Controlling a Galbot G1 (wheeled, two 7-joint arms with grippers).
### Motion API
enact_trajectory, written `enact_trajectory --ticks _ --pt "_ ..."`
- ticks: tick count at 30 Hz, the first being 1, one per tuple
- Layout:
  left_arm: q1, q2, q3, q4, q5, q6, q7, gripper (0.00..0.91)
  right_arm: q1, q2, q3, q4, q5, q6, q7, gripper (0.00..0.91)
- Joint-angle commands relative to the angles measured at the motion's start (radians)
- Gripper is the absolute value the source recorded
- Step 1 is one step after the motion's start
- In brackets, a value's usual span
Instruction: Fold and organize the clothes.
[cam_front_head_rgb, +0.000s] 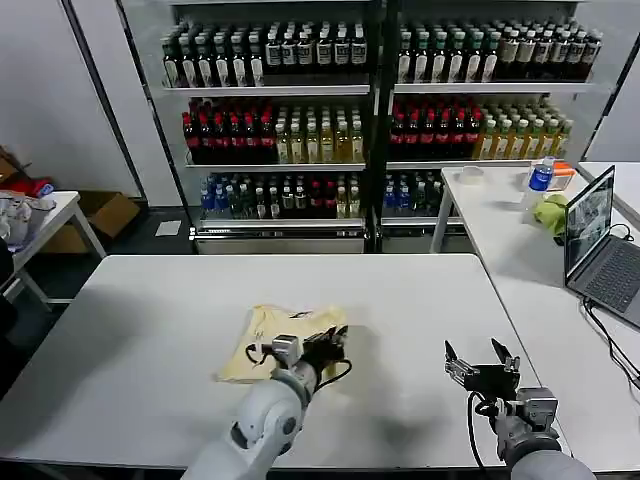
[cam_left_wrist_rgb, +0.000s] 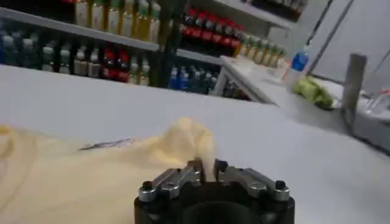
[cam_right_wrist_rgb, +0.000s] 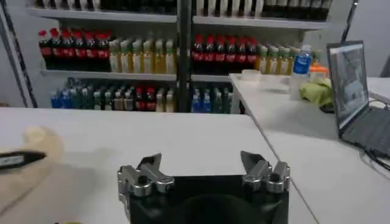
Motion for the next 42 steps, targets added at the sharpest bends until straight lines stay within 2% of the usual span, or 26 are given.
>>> enact_trajectory --ticks 1,4,8,9,13,19,22,27,42 --pt "-0.054 -0.082 0.021 0.026 -0.072 -0.062 -0.007 0.907 0.004 0.0 -0.011 0.006 -0.069 0.13 -0.069 0.907" --pt "-0.015 -0.052 -0.032 -0.028 -0.14 -0.092 -0.009 0.907 0.011 -0.002 -0.02 0.005 -0.072 0.184 -0.086 0.907" --pt "0.081 0.022 -0.135 -0.147 -0.198 -0.122 -0.009 0.907 0.033 0.003 -0.035 -0.01 -0.07 0.229 -0.082 0.907" --pt "0.095 0.036 -0.15 -0.161 -0.177 -0.128 -0.005 0.907 0.036 0.005 -0.04 -0.017 -0.071 0.247 -0.082 0.907" --pt "0.21 0.168 -0.257 -0.256 0.107 -0.22 0.068 0.907 0.047 0.016 -0.064 -0.042 -0.091 0.289 -0.083 0.907" --pt "0.371 0.266 -0.493 -0.326 0.164 -0.264 0.098 0.907 0.04 0.038 -0.078 -0.051 -0.104 0.317 -0.079 0.907" --pt "0.419 0.279 -0.553 -0.33 0.166 -0.266 0.105 0.907 0.037 0.049 -0.075 -0.039 -0.112 0.281 -0.064 0.907" --pt "0.495 0.258 -0.605 -0.364 0.18 -0.266 0.111 0.907 0.026 0.064 -0.075 -0.034 -0.126 0.28 -0.054 0.907" --pt "0.54 0.245 -0.623 -0.394 0.217 -0.283 0.116 0.907 0.011 0.082 -0.081 -0.031 -0.147 0.286 -0.061 0.907"
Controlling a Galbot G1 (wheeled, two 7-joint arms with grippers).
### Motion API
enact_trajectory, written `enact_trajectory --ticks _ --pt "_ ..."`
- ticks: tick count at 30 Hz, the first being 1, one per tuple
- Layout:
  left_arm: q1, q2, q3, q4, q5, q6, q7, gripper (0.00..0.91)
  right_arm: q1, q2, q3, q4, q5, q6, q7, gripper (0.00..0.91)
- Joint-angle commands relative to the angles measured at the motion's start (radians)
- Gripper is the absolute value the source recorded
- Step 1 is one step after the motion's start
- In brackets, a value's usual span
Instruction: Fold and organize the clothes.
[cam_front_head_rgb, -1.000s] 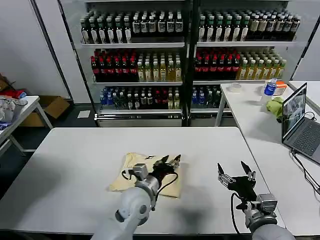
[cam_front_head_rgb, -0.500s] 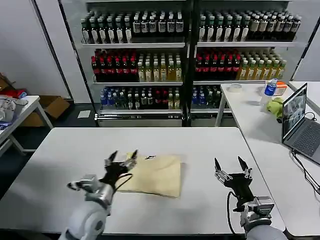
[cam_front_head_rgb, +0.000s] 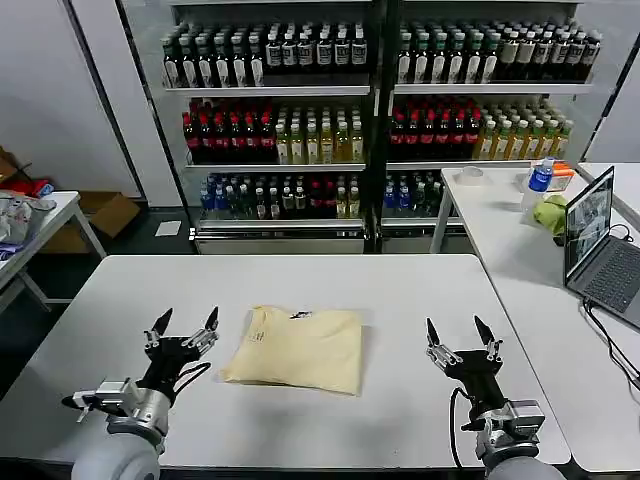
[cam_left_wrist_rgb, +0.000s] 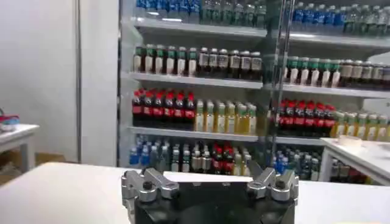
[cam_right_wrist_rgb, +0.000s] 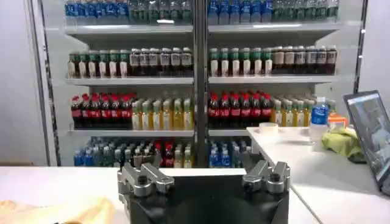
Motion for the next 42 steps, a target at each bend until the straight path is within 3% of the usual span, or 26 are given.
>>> enact_trajectory --ticks 1,11,15,31,42 --pt "0.075 0.019 -0.066 -0.039 0.036 -0.016 0.009 0.907 0.0 0.007 -0.006 -0.002 -0.012 0.007 0.001 0.907" --pt "0.069 0.022 -0.069 -0.032 0.037 -0.017 0.011 0.907 0.014 0.017 -0.01 -0.017 -0.013 0.003 0.005 0.907" --pt "0.066 0.022 -0.067 -0.027 0.037 -0.017 0.013 0.907 0.032 0.024 -0.021 -0.025 0.011 -0.04 0.006 0.907" --pt "0.068 0.012 -0.066 -0.021 0.041 -0.015 0.018 0.907 0.267 0.169 -0.178 -0.215 0.355 -0.235 0.065 0.907" --pt "0.076 0.002 -0.059 -0.018 0.052 -0.015 0.019 0.907 0.399 0.273 -0.214 -0.384 0.554 -0.293 0.093 0.907"
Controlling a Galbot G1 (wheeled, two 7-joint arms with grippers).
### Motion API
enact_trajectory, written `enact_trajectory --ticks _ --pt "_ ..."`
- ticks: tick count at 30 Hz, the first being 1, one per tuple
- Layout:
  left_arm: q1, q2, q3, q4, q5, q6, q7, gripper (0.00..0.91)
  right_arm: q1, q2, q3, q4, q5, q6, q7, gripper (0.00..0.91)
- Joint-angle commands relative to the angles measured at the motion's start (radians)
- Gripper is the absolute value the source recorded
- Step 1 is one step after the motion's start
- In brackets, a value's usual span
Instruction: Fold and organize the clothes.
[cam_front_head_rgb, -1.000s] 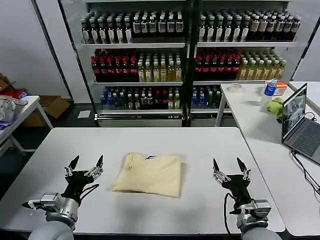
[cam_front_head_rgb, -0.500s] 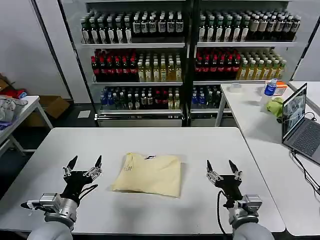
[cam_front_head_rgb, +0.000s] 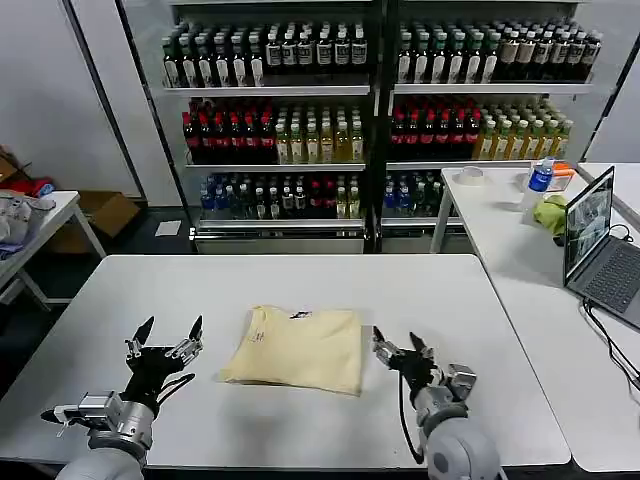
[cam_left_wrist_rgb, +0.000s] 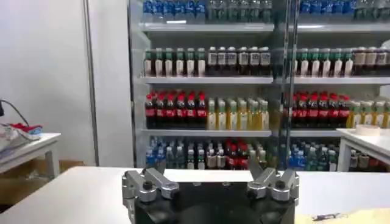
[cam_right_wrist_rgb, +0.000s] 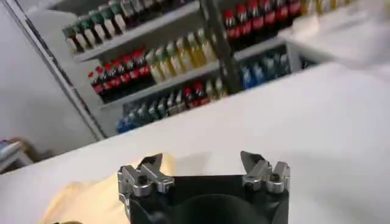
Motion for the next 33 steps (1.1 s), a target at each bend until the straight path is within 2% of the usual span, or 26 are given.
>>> enact_trajectory --ticks 1,11,12,13,14,15,16,19,21,25,33 --pt "0.0 -0.002 0.003 0.003 0.004 0.0 0.0 0.907 0.166 0.114 -0.044 -0.192 0.251 -0.088 0.029 0.907" --pt "0.002 -0.003 0.004 0.004 0.004 0.001 0.0 0.907 0.275 0.187 -0.04 -0.323 0.333 -0.097 0.049 0.907" --pt "0.002 -0.003 0.004 0.005 0.004 0.001 0.0 0.907 0.285 0.192 -0.04 -0.333 0.336 -0.098 0.052 0.887" --pt "0.002 -0.004 0.005 0.005 0.004 0.001 0.0 0.907 0.294 0.195 -0.041 -0.343 0.338 -0.098 0.056 0.836" --pt "0.001 -0.004 0.005 0.006 0.004 0.001 0.0 0.907 0.306 0.198 -0.041 -0.358 0.342 -0.098 0.063 0.605" --pt "0.001 -0.005 0.005 0.006 0.004 0.001 0.0 0.907 0.311 0.2 -0.04 -0.369 0.343 -0.097 0.064 0.544" --pt "0.0 -0.005 0.006 0.007 0.004 0.001 0.0 0.907 0.318 0.202 -0.04 -0.376 0.346 -0.096 0.065 0.443" --pt "-0.002 -0.006 0.007 0.008 0.004 0.002 0.0 0.907 0.332 0.204 -0.038 -0.391 0.354 -0.092 0.066 0.282" --pt "-0.002 -0.006 0.007 0.01 0.004 0.001 0.0 0.907 0.339 0.204 -0.038 -0.4 0.357 -0.089 0.067 0.111" --pt "-0.002 -0.005 0.007 0.011 0.003 0.001 0.0 0.907 0.354 0.201 -0.033 -0.411 0.358 -0.083 0.064 0.04" --pt "-0.008 -0.004 0.015 0.017 0.003 0.002 0.001 0.907 0.422 0.21 -0.025 -0.496 0.356 -0.085 0.056 0.03"
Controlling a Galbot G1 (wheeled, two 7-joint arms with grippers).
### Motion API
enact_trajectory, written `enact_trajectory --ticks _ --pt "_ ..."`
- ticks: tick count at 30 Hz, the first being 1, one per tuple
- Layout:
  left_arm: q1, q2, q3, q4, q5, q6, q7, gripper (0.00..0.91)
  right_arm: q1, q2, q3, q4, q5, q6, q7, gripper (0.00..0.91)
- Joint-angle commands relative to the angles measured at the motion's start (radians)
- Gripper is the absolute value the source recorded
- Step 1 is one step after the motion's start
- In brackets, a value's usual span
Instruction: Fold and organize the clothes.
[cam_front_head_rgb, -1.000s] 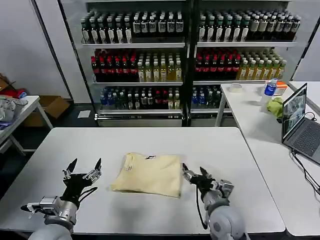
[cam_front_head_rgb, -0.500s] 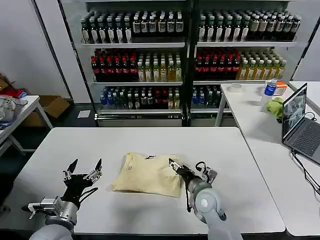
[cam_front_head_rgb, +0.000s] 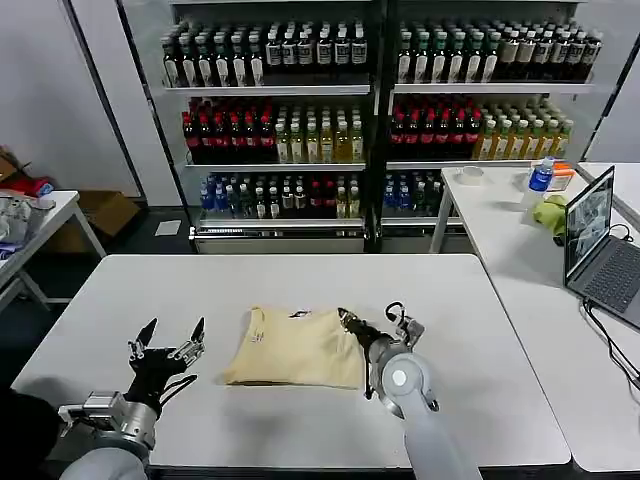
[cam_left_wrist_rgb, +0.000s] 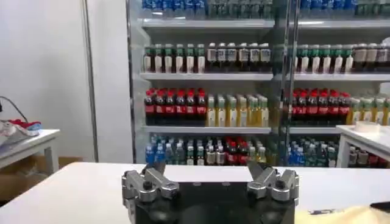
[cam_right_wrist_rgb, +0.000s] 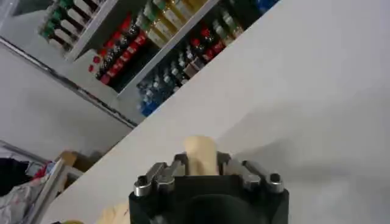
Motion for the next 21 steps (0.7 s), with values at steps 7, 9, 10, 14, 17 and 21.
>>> enact_trajectory --ticks 7,9,10,14,17,21 --pt "-0.001 0.003 0.002 0.0 -0.002 0.002 0.002 0.907 0.117 0.016 -0.003 -0.149 -0.013 -0.022 -0.022 0.595" --pt "0.001 0.004 0.0 -0.003 -0.004 0.003 0.002 0.907 0.106 -0.001 -0.015 -0.111 -0.057 -0.018 -0.044 0.907" --pt "0.002 0.004 0.0 -0.004 -0.004 0.003 0.002 0.907 0.098 -0.01 -0.024 -0.094 -0.104 -0.007 -0.057 0.907" --pt "0.004 0.003 0.0 -0.008 -0.005 0.003 0.004 0.907 0.041 -0.07 -0.058 -0.002 -0.325 0.102 -0.099 0.907" --pt "0.004 0.002 0.002 -0.009 -0.004 0.004 0.005 0.907 -0.046 -0.127 -0.08 0.074 -0.524 0.204 -0.123 0.907" --pt "0.005 0.0 0.001 -0.012 -0.005 0.004 0.005 0.907 -0.18 -0.181 -0.079 0.178 -0.74 0.308 -0.112 0.907"
